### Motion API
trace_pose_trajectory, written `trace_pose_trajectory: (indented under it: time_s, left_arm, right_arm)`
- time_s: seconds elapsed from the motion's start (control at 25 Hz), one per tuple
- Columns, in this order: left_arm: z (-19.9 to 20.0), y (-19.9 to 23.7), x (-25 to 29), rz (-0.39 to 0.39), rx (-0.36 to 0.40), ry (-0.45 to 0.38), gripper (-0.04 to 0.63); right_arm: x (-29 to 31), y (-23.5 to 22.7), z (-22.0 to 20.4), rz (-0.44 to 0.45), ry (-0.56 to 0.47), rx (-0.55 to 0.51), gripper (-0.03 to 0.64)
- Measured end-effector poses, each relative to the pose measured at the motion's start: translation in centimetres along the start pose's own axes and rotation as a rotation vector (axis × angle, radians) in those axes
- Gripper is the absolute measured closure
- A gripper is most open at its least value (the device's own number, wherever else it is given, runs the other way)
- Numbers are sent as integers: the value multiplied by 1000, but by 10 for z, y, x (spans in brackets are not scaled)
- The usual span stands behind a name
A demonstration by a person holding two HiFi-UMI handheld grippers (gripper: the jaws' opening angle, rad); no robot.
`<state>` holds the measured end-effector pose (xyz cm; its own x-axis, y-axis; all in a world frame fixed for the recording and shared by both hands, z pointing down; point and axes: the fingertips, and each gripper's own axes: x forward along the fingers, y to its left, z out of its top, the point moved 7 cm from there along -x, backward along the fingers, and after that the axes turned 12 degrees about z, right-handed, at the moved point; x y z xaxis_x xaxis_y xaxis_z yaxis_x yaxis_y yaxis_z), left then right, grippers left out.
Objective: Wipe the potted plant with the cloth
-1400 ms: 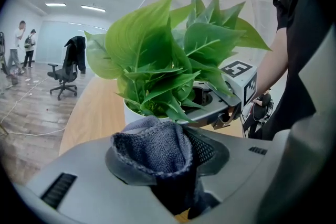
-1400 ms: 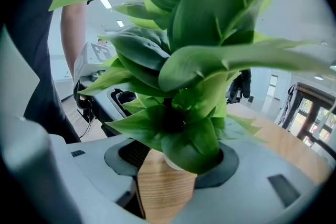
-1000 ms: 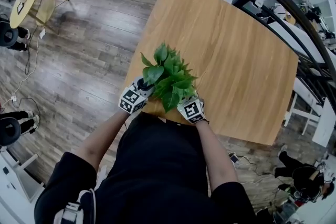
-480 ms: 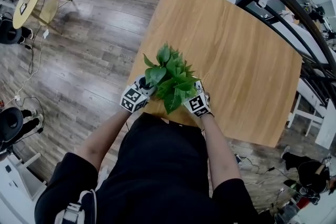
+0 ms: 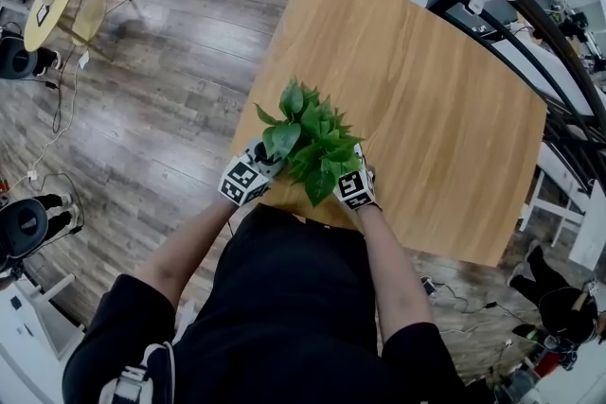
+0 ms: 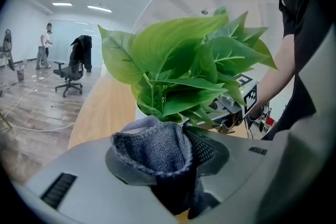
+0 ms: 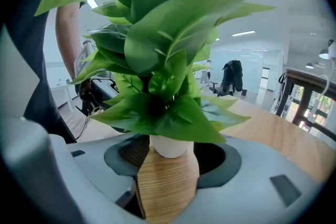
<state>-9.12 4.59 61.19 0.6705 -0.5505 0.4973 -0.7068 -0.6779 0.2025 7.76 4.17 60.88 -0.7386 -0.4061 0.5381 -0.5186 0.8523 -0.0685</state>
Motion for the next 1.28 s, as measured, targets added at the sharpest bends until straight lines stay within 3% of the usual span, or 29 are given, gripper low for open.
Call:
trace_pose_trajectory:
  time_s: [0.28, 0.68, 0.84, 0.92, 1.12, 1.28]
  left_arm:
    - [-3, -20, 3, -9, -55, -4, 420]
    - [-2, 14, -3, 28, -43, -6, 420]
    - [4, 24, -2, 52, -46, -18, 420]
    - [8, 25, 0, 49, -39, -25, 420]
    - [11, 19, 5, 37, -22, -28, 420]
    - [9, 17, 4, 30, -20, -25, 420]
  right_arm:
    - [0, -3, 5, -21, 5, 12, 360]
    - [-7, 43, -10, 61, 3, 9, 360]
    - [-16, 18, -15, -36, -40, 98, 360]
    - [-19, 4, -7, -38, -60, 72, 360]
    - [-9, 4, 12, 58, -14, -126, 360]
    - [-6, 4, 14, 31, -10, -125, 360]
